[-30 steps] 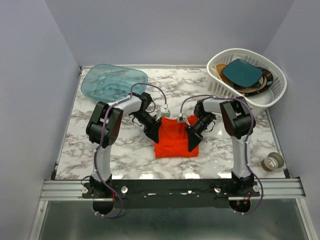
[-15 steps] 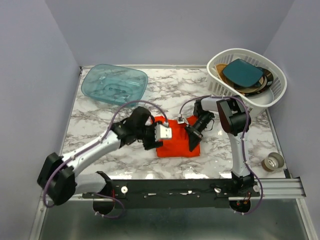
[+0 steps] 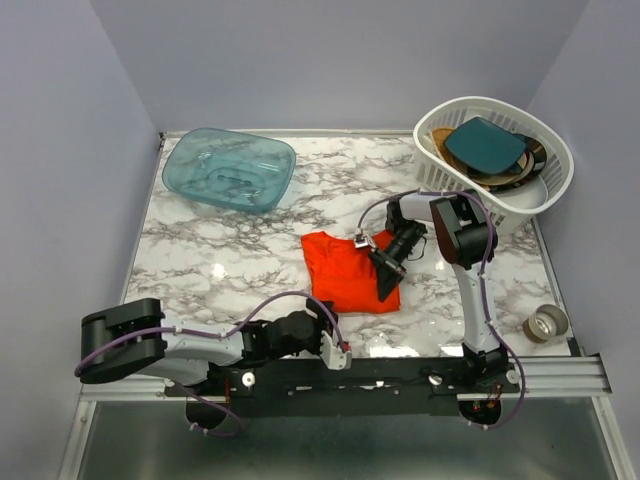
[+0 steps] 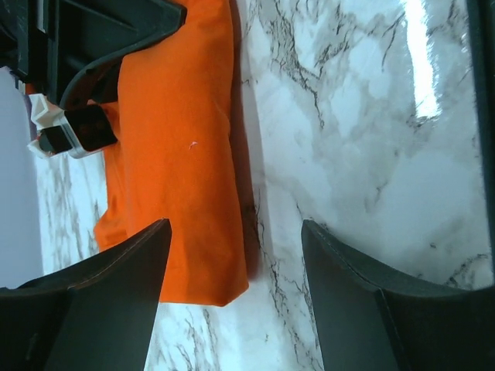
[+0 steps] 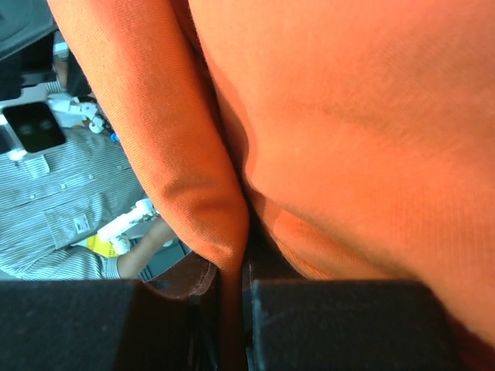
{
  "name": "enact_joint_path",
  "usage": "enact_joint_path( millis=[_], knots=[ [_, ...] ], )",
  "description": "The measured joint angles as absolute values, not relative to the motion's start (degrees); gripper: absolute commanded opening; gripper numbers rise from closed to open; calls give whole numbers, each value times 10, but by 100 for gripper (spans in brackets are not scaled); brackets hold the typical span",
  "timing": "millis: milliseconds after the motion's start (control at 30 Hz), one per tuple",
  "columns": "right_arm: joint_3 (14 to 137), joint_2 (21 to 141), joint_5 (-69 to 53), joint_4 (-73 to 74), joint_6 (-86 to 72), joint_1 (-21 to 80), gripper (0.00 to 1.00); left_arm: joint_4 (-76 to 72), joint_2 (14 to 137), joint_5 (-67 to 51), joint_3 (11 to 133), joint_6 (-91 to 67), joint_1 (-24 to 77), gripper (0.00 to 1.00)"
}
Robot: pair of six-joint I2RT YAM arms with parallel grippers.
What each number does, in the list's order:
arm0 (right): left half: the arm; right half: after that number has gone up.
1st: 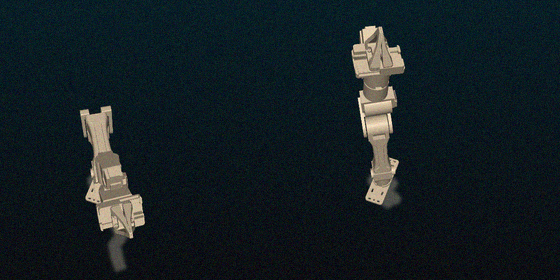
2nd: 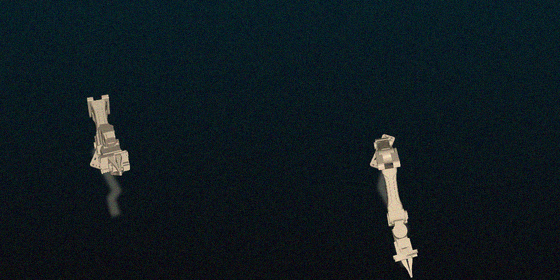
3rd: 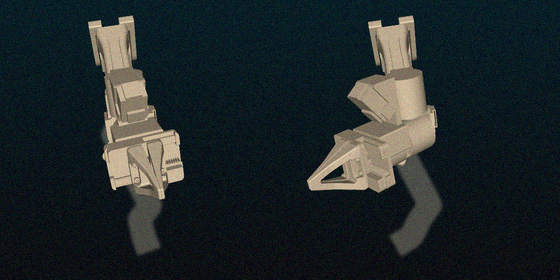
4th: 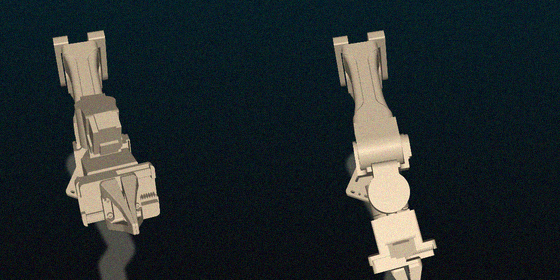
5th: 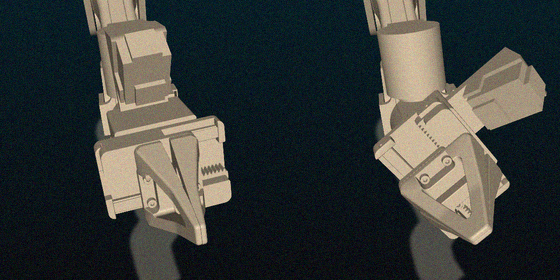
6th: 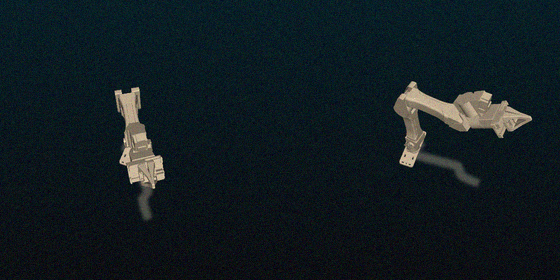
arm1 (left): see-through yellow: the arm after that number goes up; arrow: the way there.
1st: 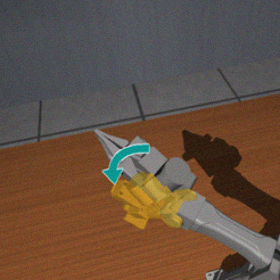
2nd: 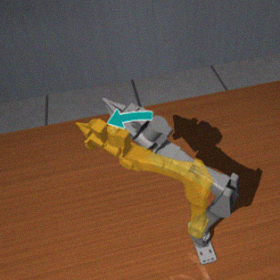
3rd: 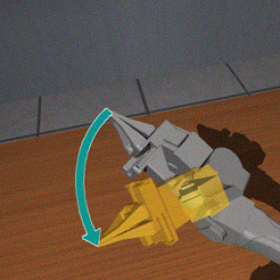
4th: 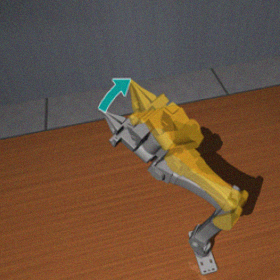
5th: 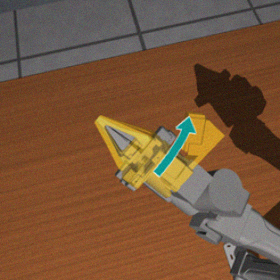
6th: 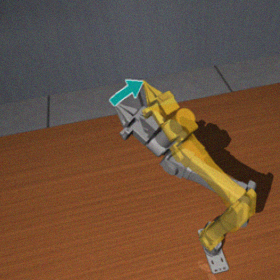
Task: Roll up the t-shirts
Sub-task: Roll the T-shirt to the center of the board.
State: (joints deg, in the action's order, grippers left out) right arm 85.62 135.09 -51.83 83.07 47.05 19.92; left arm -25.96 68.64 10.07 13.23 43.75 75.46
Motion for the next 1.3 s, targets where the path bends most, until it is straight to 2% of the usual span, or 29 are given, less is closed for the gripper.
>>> enact_joint_path(
  millis=[33,67,300,433,700,833,1100,1200,1233,1300],
  knots=[
    [857,1351,-518,832,471,199,12,-281,702,110,128,446,755,93],
    [859,1352,-517,833,472,199,12,-295,712,116,125,451,756,98],
    [861,1354,-517,836,475,199,11,-403,757,137,107,493,762,97],
    [863,1355,-516,837,475,199,11,-430,792,150,118,509,763,88],
    [870,1359,-516,841,481,199,11,-453,866,200,160,524,763,79],
    [870,1359,-516,842,481,199,11,-449,876,215,165,525,762,68],
    [883,1366,-516,849,489,199,11,-435,883,228,166,528,752,64],
    [890,1370,-516,852,491,199,11,-429,891,227,177,530,726,49],
    [893,1371,-517,853,491,199,11,-418,893,225,184,529,718,37],
    [895,1373,-517,854,491,199,11,-396,896,220,194,528,708,29]
  ],
)
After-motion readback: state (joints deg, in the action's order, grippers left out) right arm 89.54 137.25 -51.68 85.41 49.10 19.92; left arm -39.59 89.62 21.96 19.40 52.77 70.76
